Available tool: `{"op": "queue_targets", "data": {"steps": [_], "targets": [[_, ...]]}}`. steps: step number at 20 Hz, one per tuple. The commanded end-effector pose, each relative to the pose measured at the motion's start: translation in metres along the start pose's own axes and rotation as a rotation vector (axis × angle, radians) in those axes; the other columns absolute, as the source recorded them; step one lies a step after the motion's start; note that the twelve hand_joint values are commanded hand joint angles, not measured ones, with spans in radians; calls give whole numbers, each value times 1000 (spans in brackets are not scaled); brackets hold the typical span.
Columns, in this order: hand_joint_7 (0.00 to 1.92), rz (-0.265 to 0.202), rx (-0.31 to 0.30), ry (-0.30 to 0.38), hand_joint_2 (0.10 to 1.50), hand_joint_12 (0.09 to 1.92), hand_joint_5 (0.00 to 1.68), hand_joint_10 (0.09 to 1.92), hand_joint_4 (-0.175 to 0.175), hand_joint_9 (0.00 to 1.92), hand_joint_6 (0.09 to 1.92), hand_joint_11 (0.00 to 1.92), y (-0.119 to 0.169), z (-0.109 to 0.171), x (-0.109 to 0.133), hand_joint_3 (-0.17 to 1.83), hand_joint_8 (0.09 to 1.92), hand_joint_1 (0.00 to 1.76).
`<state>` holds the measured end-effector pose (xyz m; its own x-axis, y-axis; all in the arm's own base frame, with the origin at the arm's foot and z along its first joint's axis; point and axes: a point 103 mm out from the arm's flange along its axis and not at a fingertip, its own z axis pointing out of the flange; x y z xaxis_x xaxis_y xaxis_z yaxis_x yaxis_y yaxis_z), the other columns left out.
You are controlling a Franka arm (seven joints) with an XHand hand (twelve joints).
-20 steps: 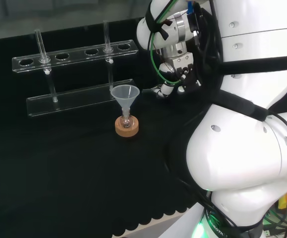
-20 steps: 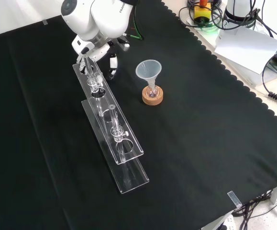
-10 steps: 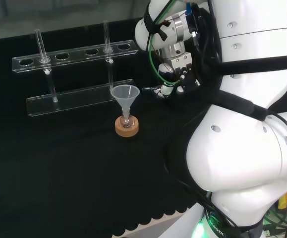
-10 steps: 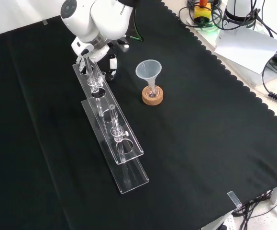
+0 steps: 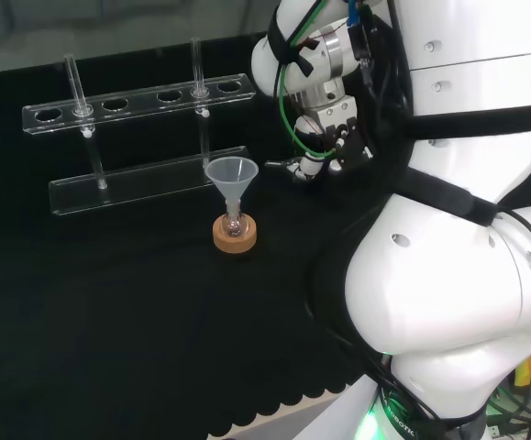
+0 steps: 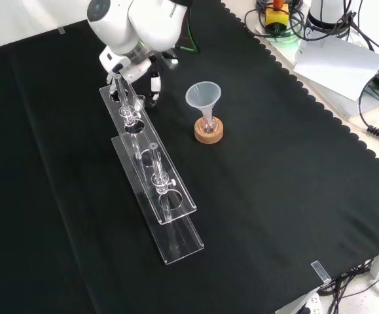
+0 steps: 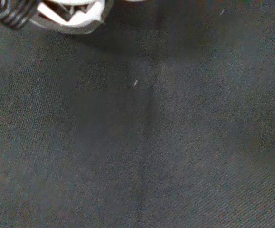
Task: Pick up the weighing funnel.
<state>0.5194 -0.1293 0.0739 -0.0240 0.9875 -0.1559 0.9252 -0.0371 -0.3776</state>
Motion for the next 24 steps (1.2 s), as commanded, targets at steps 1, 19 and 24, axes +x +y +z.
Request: {"op": "queue_targets", "data": {"steps": [1, 19, 24], "targets": [[506, 1, -15, 9, 697, 1211, 1178, 502, 175, 835, 843, 601, -13, -27, -20, 661, 649, 1094], [524, 26, -53, -71, 691, 1206, 1187, 495, 175, 836, 829, 606, -93, -80, -34, 663, 658, 1098], [524, 24, -63, -93, 689, 1206, 1189, 493, 175, 836, 826, 606, -117, -88, -29, 664, 657, 1099]]}}
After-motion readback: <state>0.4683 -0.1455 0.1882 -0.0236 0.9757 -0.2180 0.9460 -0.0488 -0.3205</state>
